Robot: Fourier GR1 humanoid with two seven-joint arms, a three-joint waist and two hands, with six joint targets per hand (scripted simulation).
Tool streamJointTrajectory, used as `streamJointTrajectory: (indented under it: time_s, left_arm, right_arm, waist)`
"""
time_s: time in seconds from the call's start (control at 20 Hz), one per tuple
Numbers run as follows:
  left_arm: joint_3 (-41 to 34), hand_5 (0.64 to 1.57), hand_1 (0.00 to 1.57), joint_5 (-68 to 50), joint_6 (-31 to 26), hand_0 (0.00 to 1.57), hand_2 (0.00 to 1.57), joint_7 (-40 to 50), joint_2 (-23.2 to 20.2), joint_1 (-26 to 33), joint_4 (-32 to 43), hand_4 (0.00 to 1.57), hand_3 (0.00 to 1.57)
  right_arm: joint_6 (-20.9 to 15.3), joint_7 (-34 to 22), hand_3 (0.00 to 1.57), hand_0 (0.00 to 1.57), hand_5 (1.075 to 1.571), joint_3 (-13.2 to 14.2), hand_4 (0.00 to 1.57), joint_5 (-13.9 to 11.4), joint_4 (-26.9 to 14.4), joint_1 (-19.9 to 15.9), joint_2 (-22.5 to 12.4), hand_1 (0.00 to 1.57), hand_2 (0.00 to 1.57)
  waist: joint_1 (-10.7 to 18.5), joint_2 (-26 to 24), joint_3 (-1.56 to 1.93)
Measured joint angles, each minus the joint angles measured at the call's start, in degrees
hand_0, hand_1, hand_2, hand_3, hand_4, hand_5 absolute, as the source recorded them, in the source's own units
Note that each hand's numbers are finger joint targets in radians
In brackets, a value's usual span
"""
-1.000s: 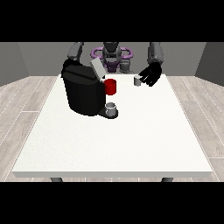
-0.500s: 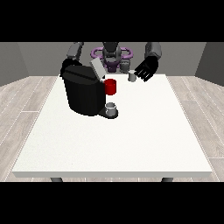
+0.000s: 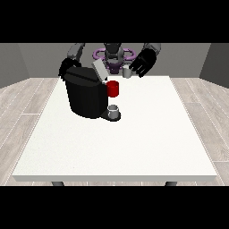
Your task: Insert the coffee pod into the coffee machine and close the lid
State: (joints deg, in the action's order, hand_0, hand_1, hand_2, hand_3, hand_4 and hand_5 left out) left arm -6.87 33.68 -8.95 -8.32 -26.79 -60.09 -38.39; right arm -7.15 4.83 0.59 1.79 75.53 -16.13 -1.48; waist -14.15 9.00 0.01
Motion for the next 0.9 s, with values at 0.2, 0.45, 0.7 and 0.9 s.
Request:
streamJointTrajectory:
  time_s: [0.2,0.45,0.7,0.9]
  left_arm:
    - [-0.5,1.571,1.28,0.2,-0.1,1.28,1.33,0.4,-0.6,-2.8,0.3,0.52,1.27]
    - [-0.5,1.571,1.26,1.1,1.1,1.26,1.30,1.4,0.1,-4.3,1.1,0.49,1.24]
    - [-0.4,1.571,1.29,1.4,0.1,1.29,1.32,1.9,0.4,-5.9,1.3,0.50,1.22]
    - [-0.2,1.571,1.32,2.1,1.0,1.32,1.33,2.6,1.0,-6.4,1.5,0.51,1.23]
  right_arm:
    - [-0.1,-1.7,0.00,0.00,1.571,0.3,0.51,0.0,1.3,-2.1,-0.6,0.00,0.00]
    - [-2.0,-3.0,0.00,0.00,1.571,-0.6,0.52,-1.5,2.8,-2.9,0.1,0.00,0.00]
    - [-2.5,-2.0,0.00,0.00,1.571,0.1,0.53,-1.5,2.5,-2.9,0.1,0.00,0.00]
    - [-2.1,-1.3,0.00,0.00,1.571,0.9,0.52,-1.2,2.3,-3.1,-0.6,0.00,0.00]
  waist:
    - [-1.4,1.8,0.00]
    - [-2.4,2.9,-0.01]
    - [-2.4,3.7,0.00]
    - [-2.7,4.7,0.01]
